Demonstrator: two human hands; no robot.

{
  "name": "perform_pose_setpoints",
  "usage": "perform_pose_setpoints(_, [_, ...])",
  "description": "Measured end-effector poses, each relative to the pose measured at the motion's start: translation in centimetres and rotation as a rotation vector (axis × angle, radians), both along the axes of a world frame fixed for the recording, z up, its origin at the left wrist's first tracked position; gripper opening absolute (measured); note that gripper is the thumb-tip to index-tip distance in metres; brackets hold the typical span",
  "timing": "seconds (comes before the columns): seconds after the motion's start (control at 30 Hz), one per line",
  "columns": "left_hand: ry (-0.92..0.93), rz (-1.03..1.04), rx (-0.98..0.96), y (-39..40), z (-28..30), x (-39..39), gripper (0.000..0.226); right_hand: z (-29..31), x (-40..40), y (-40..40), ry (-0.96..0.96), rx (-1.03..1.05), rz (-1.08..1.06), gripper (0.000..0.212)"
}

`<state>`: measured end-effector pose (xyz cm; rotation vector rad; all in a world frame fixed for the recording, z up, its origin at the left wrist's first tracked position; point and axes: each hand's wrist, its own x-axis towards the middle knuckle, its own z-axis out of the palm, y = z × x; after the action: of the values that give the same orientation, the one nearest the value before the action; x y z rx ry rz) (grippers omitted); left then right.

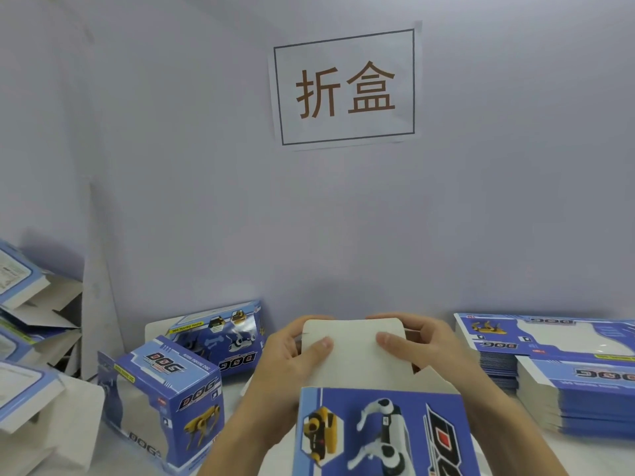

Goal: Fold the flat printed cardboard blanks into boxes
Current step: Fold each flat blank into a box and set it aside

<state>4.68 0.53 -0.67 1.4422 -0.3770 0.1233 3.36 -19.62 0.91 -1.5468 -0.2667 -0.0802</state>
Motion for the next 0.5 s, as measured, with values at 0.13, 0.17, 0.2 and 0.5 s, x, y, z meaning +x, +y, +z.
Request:
perform_pose_setpoints(0.13, [-0.027, -0.025, -0.038, 0.1, -0.1, -0.3, 0.019, 0.2, -0.1, 0.1, 0.001, 0.073, 0.025, 0.017])
perform_pose_setpoints(0.17, [-0.035, -0.011, -0.034, 0.2, 0.0, -0.3, 0.017, 0.0, -0.1, 0.1, -0.006, 0.071, 0.033, 0.018])
perform_pose_setpoints(0.2, [-0.044, 0.01, -0.022, 0.2, 0.0, -0.4, 0.013, -0.1, -0.1, 0.2, -0.018, 0.051, 0.023, 0.02])
perform_pose_setpoints(0.5, [-0.029, 0.201, 0.011, 0.7, 0.6, -0.3, 0.02, 0.5, -0.7, 0.6, 0.021, 0.076, 0.174, 0.025])
